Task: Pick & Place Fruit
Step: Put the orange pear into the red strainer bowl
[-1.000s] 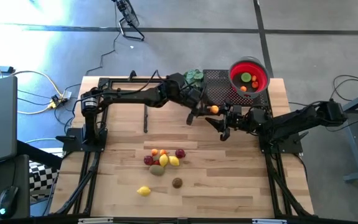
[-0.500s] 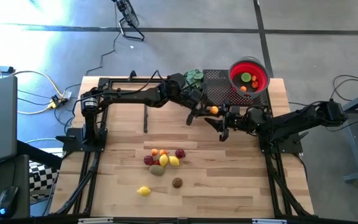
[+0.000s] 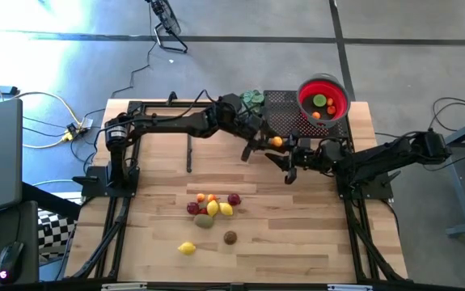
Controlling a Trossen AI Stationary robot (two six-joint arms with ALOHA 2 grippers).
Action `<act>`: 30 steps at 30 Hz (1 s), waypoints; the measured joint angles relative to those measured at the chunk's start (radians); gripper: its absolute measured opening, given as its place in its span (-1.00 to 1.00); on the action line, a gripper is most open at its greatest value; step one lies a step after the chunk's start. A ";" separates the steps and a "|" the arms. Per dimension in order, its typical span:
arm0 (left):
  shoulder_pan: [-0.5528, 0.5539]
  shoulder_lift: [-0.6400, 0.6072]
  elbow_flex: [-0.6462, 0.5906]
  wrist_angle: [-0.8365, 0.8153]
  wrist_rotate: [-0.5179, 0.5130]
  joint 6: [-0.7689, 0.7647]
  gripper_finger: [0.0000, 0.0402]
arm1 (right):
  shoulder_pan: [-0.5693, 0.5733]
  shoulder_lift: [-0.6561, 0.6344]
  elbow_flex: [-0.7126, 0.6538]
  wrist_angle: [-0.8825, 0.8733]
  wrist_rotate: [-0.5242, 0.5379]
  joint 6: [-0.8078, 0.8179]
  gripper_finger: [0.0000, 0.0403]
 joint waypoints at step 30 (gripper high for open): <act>-0.001 0.001 0.001 -0.004 0.002 0.000 -0.28 | 0.001 -0.024 0.000 -0.040 0.003 0.000 -0.73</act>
